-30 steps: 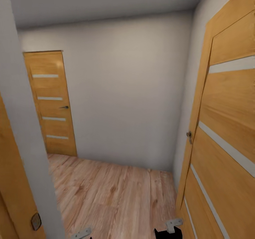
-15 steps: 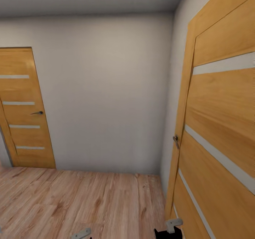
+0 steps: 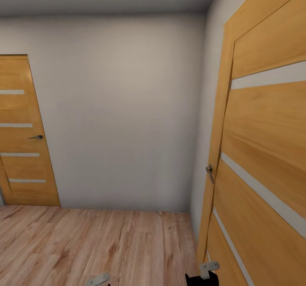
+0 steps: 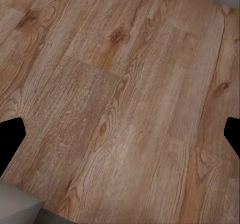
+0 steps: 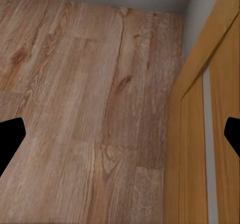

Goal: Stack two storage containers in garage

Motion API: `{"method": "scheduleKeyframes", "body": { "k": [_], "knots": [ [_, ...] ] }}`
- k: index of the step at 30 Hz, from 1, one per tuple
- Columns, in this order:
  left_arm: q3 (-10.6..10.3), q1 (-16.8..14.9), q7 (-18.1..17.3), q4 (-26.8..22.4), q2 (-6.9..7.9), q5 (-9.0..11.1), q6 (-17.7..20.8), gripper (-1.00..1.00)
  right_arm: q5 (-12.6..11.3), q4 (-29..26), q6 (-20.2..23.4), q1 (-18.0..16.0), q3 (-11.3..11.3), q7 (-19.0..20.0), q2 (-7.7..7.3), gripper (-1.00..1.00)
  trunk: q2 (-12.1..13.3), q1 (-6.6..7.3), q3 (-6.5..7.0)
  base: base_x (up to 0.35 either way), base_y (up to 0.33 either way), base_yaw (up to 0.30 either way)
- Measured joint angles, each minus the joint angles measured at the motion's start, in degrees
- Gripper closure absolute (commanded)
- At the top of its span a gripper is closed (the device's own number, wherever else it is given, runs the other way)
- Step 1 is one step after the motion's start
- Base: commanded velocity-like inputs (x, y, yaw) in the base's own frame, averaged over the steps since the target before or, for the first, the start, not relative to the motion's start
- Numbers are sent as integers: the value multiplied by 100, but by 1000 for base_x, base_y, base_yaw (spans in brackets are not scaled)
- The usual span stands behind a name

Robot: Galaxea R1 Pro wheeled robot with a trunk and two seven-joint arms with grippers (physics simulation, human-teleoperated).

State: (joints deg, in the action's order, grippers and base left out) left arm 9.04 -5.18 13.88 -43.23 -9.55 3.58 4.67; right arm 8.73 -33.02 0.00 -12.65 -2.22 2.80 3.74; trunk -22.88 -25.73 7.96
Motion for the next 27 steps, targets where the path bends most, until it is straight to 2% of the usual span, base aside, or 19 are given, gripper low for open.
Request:
{"method": "scheduleKeyframes", "body": {
  "k": [27],
  "knots": [
    [3,0,0,-1,-1,0,1,-100,0,1,0,0,0,0,0,-100,0,0,0,326,0,8]
  ]
}}
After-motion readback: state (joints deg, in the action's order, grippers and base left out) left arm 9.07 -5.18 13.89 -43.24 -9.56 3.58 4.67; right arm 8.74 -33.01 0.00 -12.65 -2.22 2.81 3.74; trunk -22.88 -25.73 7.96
